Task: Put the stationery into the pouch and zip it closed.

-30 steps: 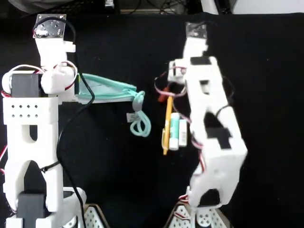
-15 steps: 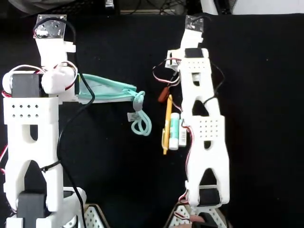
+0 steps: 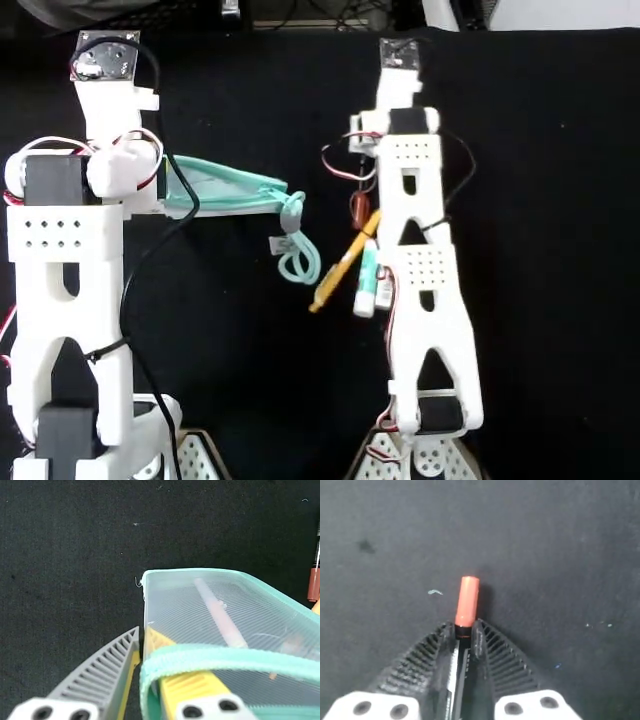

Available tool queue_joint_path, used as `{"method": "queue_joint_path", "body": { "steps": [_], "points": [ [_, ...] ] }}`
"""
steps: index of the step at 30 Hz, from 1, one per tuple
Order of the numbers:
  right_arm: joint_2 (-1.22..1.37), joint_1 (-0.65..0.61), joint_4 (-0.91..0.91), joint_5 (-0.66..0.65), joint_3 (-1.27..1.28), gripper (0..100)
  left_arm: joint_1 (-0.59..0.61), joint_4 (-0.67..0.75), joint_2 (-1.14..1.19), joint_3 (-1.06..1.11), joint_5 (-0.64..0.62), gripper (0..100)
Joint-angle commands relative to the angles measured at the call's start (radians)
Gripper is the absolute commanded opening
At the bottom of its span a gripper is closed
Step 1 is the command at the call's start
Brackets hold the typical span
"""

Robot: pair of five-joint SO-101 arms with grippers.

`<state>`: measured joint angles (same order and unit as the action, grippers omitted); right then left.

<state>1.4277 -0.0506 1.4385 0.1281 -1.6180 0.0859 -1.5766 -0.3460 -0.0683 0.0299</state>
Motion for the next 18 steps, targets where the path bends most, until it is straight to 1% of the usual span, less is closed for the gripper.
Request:
{"method": "queue_joint_path", "body": {
  "steps": [1,9,13,18],
  "points": [
    [-0.119,-0.008,0.026,-0.012,-0.053,1.1,-0.007,-0.005,-0.011,0.004,-0.002,3],
    [-0.260,-0.020,0.164,-0.012,-0.053,1.1,-0.007,-0.005,-0.011,0.004,-0.002,3],
    [-0.369,-0.020,0.212,-0.012,-0.053,1.1,-0.007,-0.005,-0.011,0.004,-0.002,3],
    [-0.529,-0.037,0.316,-0.012,-0.053,1.1,-0.007,-0.005,-0.011,0.004,-0.002,3]
  ]
}}
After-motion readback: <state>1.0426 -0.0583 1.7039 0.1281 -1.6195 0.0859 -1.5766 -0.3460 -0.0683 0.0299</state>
